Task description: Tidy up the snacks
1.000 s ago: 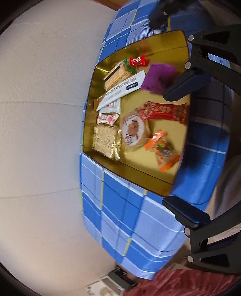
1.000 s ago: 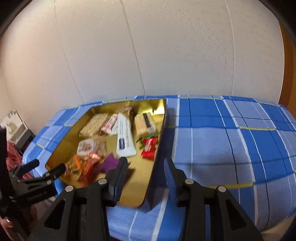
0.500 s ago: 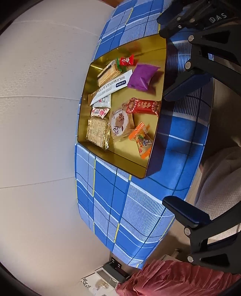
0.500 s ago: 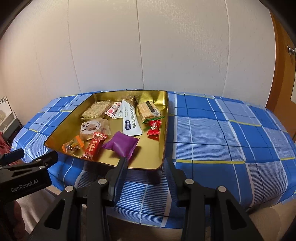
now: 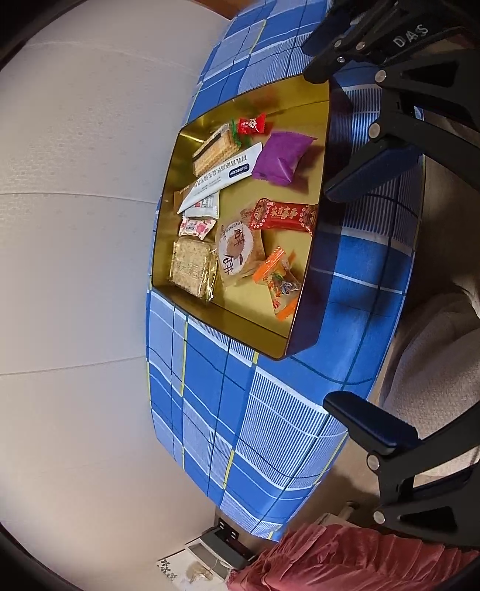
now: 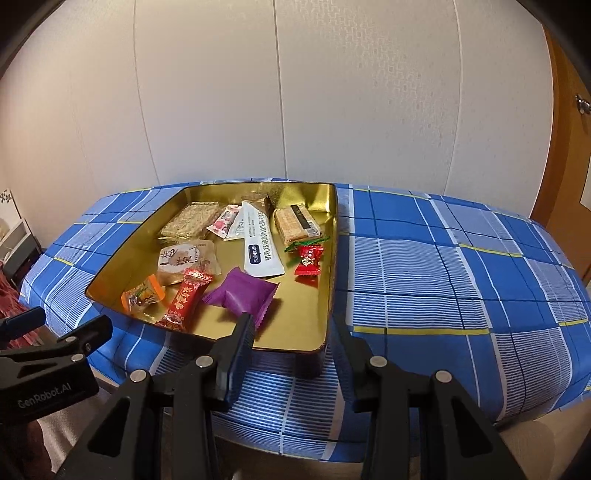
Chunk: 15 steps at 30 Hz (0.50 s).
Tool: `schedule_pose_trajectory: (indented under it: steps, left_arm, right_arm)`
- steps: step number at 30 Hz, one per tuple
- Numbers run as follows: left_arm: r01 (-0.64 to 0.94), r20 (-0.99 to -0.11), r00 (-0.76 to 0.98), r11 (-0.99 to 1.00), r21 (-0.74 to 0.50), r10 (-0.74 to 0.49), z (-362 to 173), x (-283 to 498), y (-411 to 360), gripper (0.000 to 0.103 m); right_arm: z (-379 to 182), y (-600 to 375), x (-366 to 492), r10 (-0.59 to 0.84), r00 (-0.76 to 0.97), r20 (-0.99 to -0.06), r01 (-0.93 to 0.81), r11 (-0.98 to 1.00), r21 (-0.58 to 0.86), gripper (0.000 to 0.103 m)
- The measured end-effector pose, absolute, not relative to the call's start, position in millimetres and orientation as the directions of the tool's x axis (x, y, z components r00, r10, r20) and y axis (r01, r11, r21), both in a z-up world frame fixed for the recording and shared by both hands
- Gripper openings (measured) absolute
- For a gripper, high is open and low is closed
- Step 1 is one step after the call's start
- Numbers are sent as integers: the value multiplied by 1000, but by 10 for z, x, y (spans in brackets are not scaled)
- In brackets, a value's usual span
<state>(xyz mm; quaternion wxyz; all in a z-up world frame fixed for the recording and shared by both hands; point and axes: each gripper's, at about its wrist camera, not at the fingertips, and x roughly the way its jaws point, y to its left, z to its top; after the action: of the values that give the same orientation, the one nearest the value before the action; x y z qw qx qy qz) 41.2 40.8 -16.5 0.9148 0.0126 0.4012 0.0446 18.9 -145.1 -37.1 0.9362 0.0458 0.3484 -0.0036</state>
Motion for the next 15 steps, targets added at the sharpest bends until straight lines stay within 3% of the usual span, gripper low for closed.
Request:
schedule_pose_trajectory:
  steps: [15]
  left_arm:
    - [-74, -743, 664, 996, 48, 85, -188, 442, 396, 103]
  right_arm:
    - [-363, -1392, 198, 52, 748, -662, 20, 995, 100, 42]
